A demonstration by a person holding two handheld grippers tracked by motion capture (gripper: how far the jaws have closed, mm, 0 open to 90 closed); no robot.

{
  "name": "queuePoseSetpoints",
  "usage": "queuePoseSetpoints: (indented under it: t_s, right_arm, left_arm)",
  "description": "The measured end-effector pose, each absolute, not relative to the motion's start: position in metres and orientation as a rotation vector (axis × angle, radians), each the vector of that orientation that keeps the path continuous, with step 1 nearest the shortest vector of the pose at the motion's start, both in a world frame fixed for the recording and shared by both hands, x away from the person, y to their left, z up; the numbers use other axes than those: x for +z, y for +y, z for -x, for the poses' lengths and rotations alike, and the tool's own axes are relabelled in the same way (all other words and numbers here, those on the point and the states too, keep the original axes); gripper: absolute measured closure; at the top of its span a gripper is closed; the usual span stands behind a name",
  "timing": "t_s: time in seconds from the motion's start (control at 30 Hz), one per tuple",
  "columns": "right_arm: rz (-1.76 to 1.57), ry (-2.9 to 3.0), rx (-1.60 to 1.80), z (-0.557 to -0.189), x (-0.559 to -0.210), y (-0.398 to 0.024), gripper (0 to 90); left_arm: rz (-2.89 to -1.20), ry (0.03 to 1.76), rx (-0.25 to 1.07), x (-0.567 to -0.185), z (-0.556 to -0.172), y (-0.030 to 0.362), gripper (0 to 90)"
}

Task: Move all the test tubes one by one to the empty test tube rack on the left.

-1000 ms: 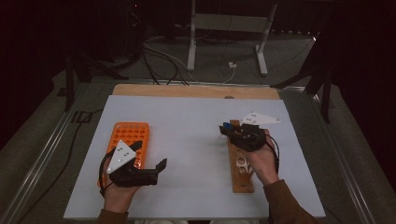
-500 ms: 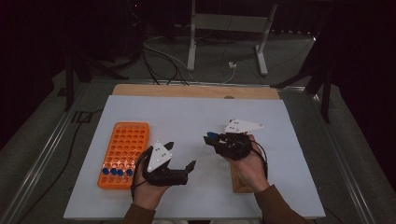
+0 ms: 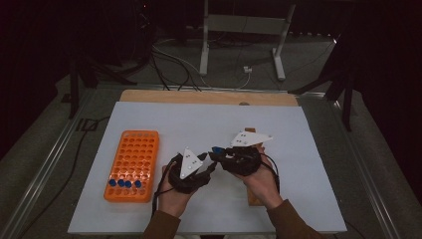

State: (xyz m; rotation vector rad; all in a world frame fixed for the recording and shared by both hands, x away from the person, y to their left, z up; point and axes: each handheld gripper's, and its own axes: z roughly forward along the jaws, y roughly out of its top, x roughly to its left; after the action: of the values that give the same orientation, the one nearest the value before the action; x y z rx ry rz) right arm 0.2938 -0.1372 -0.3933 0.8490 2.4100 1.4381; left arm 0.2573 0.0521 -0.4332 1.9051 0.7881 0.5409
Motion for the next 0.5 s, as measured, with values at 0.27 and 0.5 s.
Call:
queuePoseSetpoints:
  t_s: [0.27, 0.5]
  right_arm:
    - [-0.834, 2.428, 1.438, -0.2937, -0.3949, -0.1336, 75.5]
    - [-0.838, 2.403, 1.484, -0.2948, -0.3931, -0.1404, 50.6]
  left_arm:
    - [-1.914, 0.756, 0.528, -0.4365, -0.2564, 0.0509, 78.2]
    - [-1.897, 0.813, 0.517, -0.4379, -0.2597, 0.0607, 78.5]
